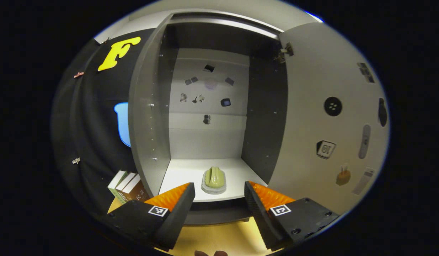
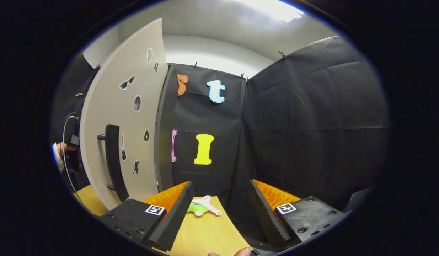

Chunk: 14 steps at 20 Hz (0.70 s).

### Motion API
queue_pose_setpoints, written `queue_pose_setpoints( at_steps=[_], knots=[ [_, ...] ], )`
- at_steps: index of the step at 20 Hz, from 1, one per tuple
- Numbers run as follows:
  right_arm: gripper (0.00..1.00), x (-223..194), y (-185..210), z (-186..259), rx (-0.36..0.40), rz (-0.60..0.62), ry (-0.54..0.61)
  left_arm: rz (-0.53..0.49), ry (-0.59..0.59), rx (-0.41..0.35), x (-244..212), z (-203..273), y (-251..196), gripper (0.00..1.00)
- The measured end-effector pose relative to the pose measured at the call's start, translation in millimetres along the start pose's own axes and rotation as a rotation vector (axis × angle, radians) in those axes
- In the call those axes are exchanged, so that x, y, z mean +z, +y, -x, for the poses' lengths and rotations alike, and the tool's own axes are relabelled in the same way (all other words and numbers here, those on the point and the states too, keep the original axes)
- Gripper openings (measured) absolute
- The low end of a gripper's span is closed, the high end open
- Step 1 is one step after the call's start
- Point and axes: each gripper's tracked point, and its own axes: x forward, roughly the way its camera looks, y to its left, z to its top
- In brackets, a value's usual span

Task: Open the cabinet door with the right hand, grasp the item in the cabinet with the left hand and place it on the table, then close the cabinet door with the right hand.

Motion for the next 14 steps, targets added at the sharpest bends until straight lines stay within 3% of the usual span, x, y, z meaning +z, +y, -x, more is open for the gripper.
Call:
queue_pose_setpoints(
  at_steps=[4, 7, 14],
  knots=[
    [0.98, -7, -13, -11, -0.009, 0.003, 0.007, -0.01, 0.112, -0.045, -16, -58, -1, 0.8],
    [0.97, -14, -21, -20, -0.013, 0.007, 0.018, 0.007, 0.18, -0.058, -24, -99, -1, 0.79],
    [0.98, -30, -37, -35, -0.023, 0.04, 0.053, -0.016, 0.284, 0.015, -45, -178, 21, 0.75]
  ],
)
